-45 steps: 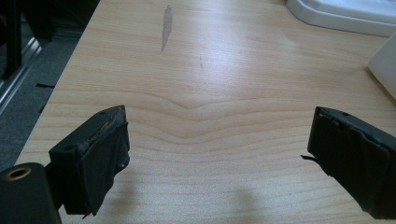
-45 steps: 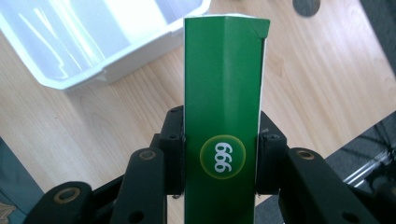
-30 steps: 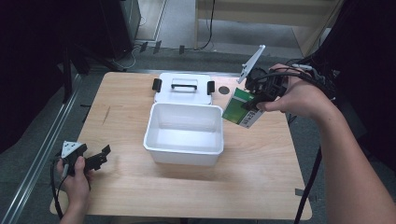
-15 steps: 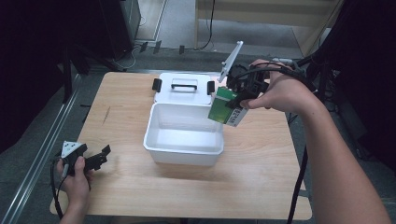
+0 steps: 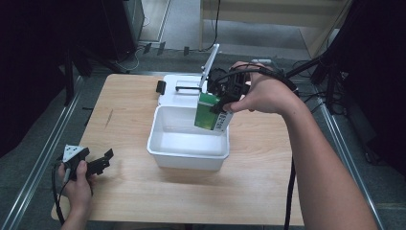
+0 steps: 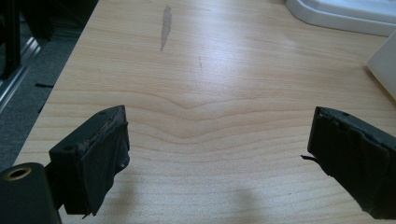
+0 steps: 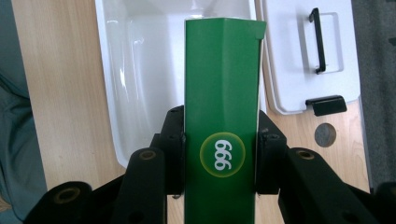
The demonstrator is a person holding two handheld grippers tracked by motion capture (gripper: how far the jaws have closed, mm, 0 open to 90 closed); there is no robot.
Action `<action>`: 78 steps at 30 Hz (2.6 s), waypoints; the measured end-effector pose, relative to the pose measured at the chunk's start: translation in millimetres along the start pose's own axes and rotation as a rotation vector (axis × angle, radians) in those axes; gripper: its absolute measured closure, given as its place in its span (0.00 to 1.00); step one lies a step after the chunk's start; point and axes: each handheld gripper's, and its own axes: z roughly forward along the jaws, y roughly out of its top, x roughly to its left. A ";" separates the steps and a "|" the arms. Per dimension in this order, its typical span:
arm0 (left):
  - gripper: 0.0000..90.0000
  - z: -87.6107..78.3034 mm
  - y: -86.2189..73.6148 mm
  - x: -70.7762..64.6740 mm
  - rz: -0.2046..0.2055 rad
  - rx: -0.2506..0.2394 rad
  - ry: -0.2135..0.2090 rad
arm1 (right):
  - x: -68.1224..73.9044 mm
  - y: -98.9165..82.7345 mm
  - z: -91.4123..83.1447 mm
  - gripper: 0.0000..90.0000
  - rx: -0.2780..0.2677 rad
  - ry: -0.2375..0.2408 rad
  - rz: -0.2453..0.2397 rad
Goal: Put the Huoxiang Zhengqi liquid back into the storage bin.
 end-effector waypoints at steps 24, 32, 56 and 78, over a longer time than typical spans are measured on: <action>0.07 0.2 0.2 0.5 0.000 0.001 -0.004 | -3.9 -3.0 54.1 0.71 0.061 0.058 -0.072; 0.07 0.3 0.1 0.5 -0.002 0.000 -0.004 | -6.5 -7.6 67.5 0.71 0.060 0.070 -0.088; 0.07 0.4 0.1 0.5 -0.003 -0.003 -0.004 | -4.7 -21.8 115.4 0.71 0.072 0.104 -0.111; 0.07 0.4 -0.1 0.4 -0.008 -0.004 -0.003 | -3.7 -28.2 134.9 0.69 0.061 0.117 -0.094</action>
